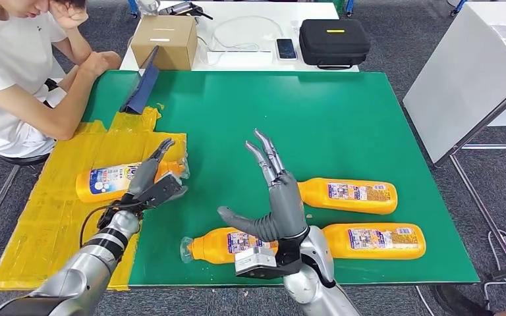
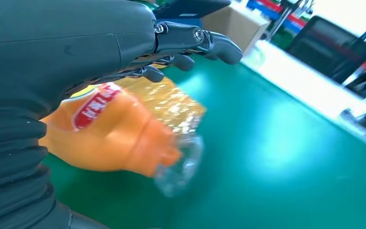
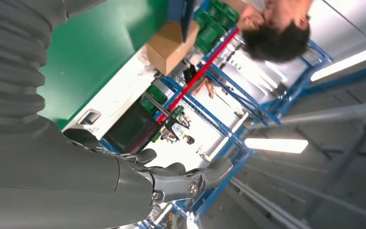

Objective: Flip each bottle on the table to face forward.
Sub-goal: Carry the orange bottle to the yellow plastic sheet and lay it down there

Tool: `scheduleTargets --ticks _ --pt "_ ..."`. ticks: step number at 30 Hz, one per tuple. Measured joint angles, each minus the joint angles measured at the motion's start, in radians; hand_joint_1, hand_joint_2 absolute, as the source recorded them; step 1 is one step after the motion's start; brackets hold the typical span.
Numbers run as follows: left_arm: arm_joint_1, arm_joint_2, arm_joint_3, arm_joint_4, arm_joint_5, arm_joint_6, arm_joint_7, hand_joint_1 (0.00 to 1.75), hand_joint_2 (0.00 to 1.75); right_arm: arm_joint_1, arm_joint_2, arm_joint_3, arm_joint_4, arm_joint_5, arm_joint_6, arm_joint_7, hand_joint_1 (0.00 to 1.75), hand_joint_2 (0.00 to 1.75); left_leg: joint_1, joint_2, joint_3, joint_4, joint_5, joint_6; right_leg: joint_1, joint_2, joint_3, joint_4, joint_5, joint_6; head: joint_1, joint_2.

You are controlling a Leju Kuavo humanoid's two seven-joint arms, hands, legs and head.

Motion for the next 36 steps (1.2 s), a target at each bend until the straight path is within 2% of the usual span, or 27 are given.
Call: scheduleTargets --ticks 5,11,16,20,23,30,36 --pt "0.043 -0.010 0.000 -0.090 0.024 -0.018 -0.004 0.00 1.75 0.000 -0.002 -0.001 0.014 0.009 0.005 0.005 0.00 1.75 0.000 0.000 0.000 0.000 0.000 0.000 0.000 0.000 0.000 0.000 0.000 0.000 0.000 0.000" --pt "0.064 -0.011 0.000 -0.139 0.045 -0.015 -0.008 0.00 1.75 -0.001 -0.003 -0.001 0.025 0.022 0.012 0.011 0.00 1.75 0.000 0.000 0.000 0.000 0.000 0.000 0.000 0.000 0.000 0.000 0.000 0.000 0.000 0.000" --pt "0.108 -0.014 -0.017 -0.232 0.175 -0.025 -0.026 0.00 1.75 -0.019 -0.011 0.008 0.052 0.101 0.093 0.055 0.00 1.75 0.000 0.000 0.000 0.000 0.000 0.000 0.000 0.000 0.000 0.000 0.000 0.000 0.000 0.000" --pt "0.160 -0.023 -0.041 -0.347 0.287 -0.090 -0.029 0.00 1.75 -0.062 -0.023 0.050 0.129 0.168 0.201 0.085 0.00 1.75 0.000 0.000 0.000 0.000 0.000 0.000 0.000 0.000 0.000 0.000 0.000 0.000 0.000 0.000" --pt "0.179 -0.033 -0.049 -0.399 0.327 -0.087 -0.003 0.00 1.75 -0.092 -0.033 0.088 0.197 0.222 0.236 0.115 0.00 1.75 0.000 -0.001 0.000 0.000 0.000 0.000 0.000 0.000 0.000 0.000 0.000 0.000 0.000 0.000" --pt "0.183 -0.047 -0.040 -0.436 0.469 -0.141 0.026 0.00 1.75 -0.150 -0.059 0.156 0.367 0.275 0.259 0.139 0.00 1.75 0.000 -0.001 0.000 0.000 0.000 0.000 0.000 0.000 0.000 0.000 0.000 0.000 0.000 0.000" --pt "0.187 -0.056 -0.024 -0.455 0.500 -0.171 0.032 0.00 1.75 -0.164 -0.075 0.179 0.427 0.283 0.266 0.151 0.00 1.75 0.000 -0.001 0.000 0.000 0.000 0.000 0.000 0.000 0.000 0.000 0.000 0.000 0.000 0.000"
